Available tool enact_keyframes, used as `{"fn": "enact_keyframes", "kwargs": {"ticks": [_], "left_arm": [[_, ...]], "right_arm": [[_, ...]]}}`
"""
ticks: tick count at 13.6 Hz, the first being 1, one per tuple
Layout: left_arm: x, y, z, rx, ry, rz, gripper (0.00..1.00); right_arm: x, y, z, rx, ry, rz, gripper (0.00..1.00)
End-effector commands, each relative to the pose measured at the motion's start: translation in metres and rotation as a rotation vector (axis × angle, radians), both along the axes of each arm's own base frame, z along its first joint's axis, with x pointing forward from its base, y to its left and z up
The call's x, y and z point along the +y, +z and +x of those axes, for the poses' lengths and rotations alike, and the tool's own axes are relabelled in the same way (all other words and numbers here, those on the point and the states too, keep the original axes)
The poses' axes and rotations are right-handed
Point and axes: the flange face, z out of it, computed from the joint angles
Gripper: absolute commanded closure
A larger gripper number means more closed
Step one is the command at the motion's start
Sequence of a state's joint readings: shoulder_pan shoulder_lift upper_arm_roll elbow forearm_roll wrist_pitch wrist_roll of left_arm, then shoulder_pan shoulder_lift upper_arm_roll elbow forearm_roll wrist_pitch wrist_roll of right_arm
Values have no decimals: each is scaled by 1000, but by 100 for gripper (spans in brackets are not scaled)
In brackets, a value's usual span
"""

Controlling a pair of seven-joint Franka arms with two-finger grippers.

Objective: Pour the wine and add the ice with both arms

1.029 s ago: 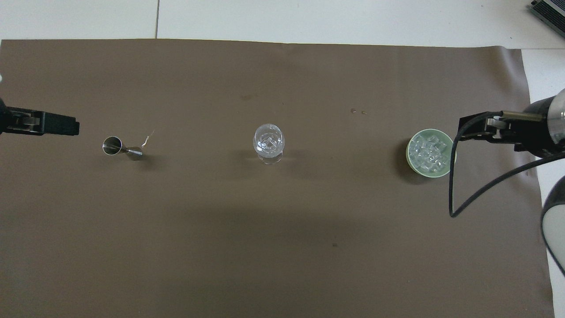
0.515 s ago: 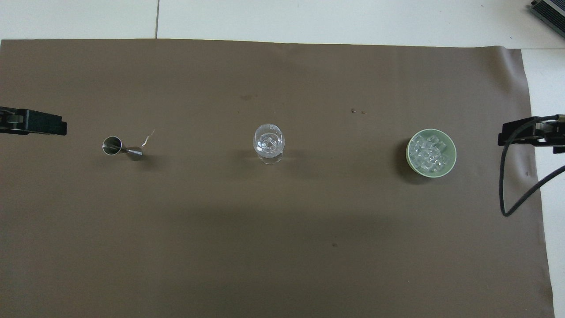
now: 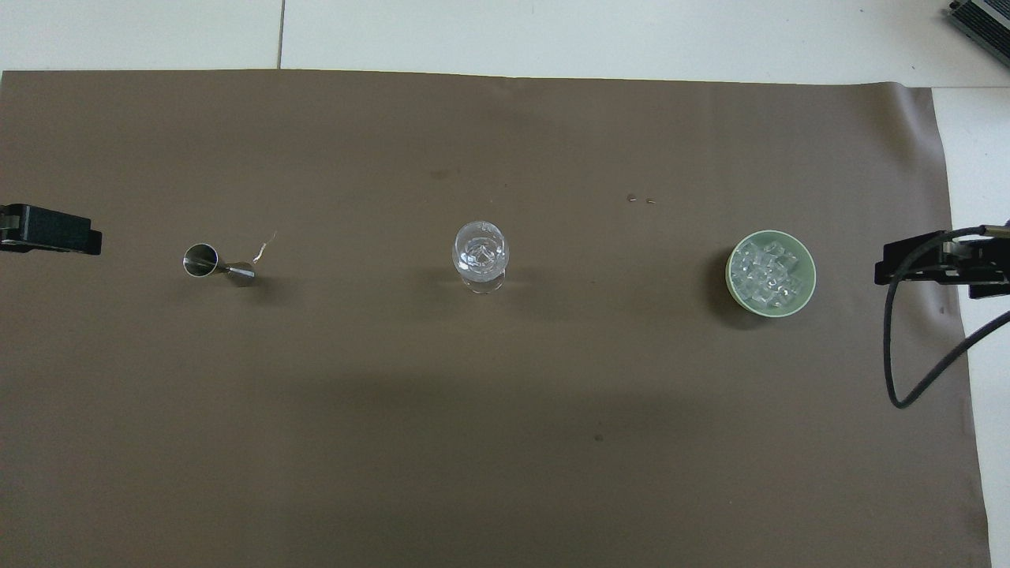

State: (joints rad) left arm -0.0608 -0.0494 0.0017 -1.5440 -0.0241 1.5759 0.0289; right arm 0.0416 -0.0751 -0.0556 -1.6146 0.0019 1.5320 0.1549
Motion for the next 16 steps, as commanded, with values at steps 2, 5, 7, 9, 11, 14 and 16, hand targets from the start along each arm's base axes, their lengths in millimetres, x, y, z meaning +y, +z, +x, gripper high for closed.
{"fn": "enact_keyframes", "kwargs": {"ticks": [2,5,7,9,11,14,16], "left_arm": [[5,-18,-13,42,-2,17,0],[5,-19,-15,54,10,17,0],[6,-19,-15,53,10,17,0],[6,-20,-17,65,12,17,0],[6,-18,-17,59,12,17,0],[6,-19,-18,64,10,17,0],[2,-19,-18,62,3,18,0]], "right_arm": [[12,2,-8,2,-22,11,0],[11,2,-8,-1,-12,-3,0],[9,1,-8,0,-17,-18,0],[8,-1,-8,0,-20,-23,0],[7,0,-10,3,-19,-22,0],[4,0,-10,6,-25,-21,0],[6,1,-9,-3,-13,-24,0]]}}
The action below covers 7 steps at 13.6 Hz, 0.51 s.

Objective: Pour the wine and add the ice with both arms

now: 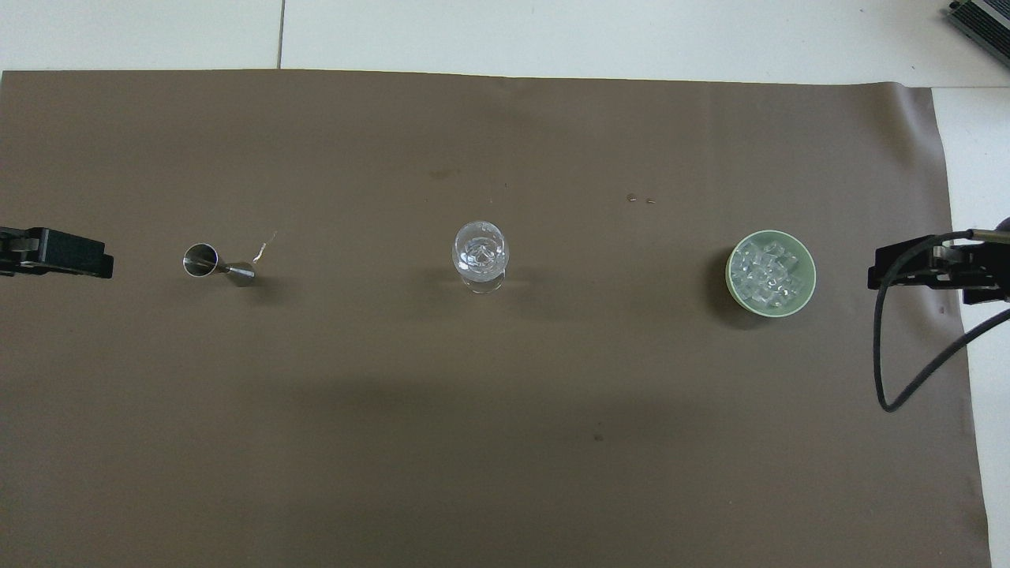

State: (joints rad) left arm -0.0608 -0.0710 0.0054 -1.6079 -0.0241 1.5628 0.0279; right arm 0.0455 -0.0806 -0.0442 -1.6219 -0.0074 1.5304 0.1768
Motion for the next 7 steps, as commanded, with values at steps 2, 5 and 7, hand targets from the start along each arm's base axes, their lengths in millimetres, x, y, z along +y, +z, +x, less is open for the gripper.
{"fn": "enact_keyframes", "kwargs": {"ticks": [2,5,7], "left_arm": [[1,1,-9,5,2,15,0],[3,1,-9,7,5,15,0],[2,1,-9,2,2,14,0]], "right_arm": [[-1,1,-9,0,-1,-14,0],[0,0,-9,3,-1,-11,0],[0,1,-9,1,-3,-8,0]]}}
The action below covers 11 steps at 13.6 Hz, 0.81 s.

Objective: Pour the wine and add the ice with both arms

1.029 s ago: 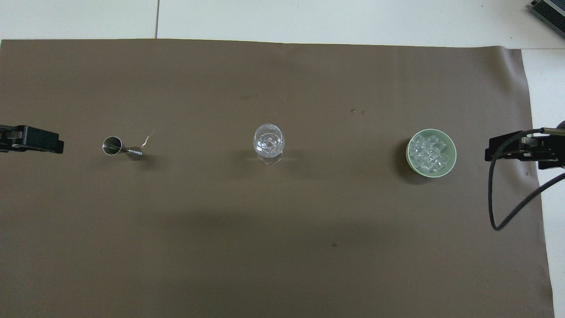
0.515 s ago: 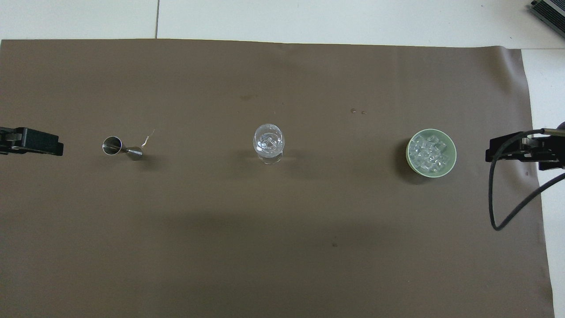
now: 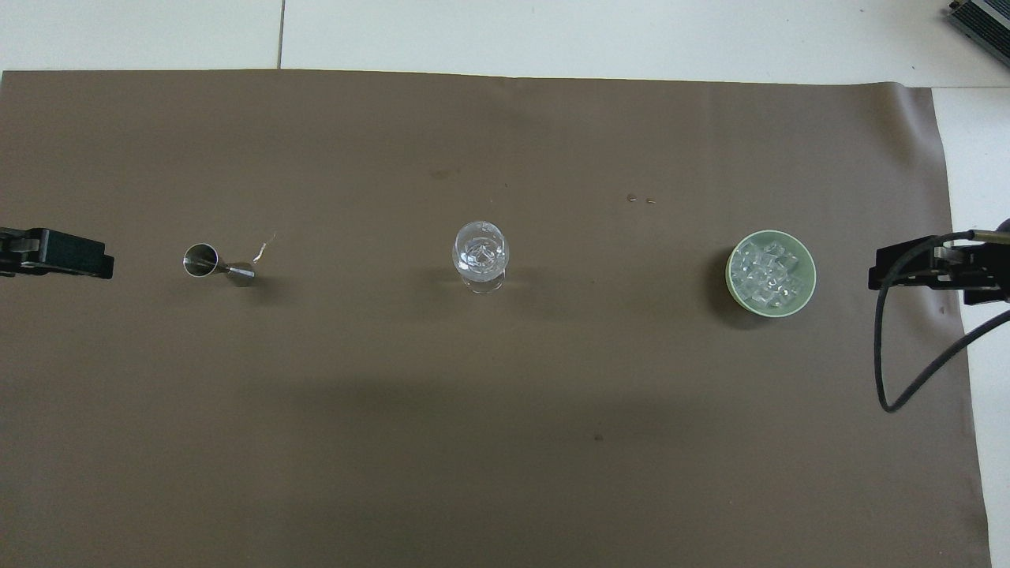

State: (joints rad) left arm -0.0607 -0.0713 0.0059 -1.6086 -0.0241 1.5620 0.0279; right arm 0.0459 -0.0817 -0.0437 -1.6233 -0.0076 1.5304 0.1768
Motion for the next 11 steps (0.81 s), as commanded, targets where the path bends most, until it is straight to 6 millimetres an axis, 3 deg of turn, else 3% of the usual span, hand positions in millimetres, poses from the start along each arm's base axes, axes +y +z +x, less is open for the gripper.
{"fn": "enact_keyframes", "kwargs": {"ticks": [1,11], "left_arm": [[-1,2,-8,-7,-3,14,0],[-4,1,-9,4,-7,15,0]], "right_arm": [[1,1,-8,1,0,-1,0],[1,1,-9,3,-2,3,0]]}}
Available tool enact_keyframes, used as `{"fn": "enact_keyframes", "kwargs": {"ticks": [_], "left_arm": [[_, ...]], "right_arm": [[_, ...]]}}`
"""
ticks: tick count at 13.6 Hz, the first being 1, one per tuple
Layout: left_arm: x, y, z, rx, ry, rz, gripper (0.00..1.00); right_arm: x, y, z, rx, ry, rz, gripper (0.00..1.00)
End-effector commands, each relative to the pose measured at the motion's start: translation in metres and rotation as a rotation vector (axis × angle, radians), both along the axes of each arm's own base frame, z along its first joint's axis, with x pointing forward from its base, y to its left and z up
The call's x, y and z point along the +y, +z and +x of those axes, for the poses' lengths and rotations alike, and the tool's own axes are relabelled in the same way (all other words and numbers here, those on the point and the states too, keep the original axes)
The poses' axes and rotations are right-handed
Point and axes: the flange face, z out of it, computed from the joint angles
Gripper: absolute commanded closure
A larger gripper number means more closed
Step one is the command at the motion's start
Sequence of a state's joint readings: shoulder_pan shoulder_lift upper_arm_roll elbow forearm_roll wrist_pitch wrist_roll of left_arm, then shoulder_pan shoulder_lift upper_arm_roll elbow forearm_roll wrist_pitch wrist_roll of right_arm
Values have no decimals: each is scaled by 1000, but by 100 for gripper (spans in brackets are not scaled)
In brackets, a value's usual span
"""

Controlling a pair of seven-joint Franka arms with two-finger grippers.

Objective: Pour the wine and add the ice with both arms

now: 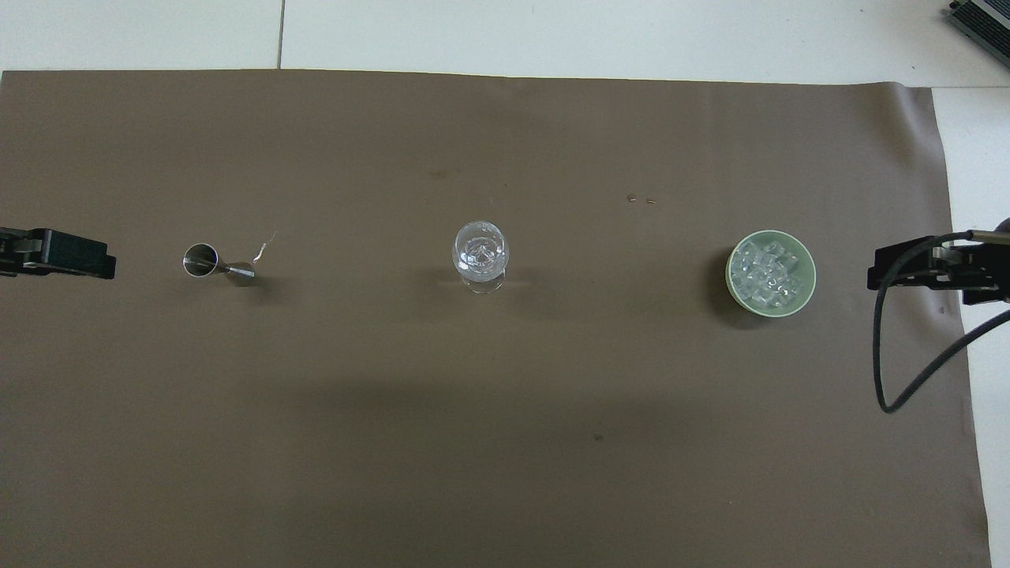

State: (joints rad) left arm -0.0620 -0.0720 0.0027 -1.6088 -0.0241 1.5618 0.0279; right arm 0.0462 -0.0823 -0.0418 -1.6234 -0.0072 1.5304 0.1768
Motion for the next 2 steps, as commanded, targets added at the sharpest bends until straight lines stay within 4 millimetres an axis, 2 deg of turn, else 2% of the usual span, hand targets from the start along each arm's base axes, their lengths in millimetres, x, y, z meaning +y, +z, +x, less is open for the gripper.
{"fn": "enact_keyframes", "kwargs": {"ticks": [1,2], "left_arm": [[-1,1,-10,4,-3,14,0],[-1,1,-10,4,-3,14,0]], "right_arm": [[0,1,-8,3,-4,3,0],[0,1,-8,3,-4,3,0]]}}
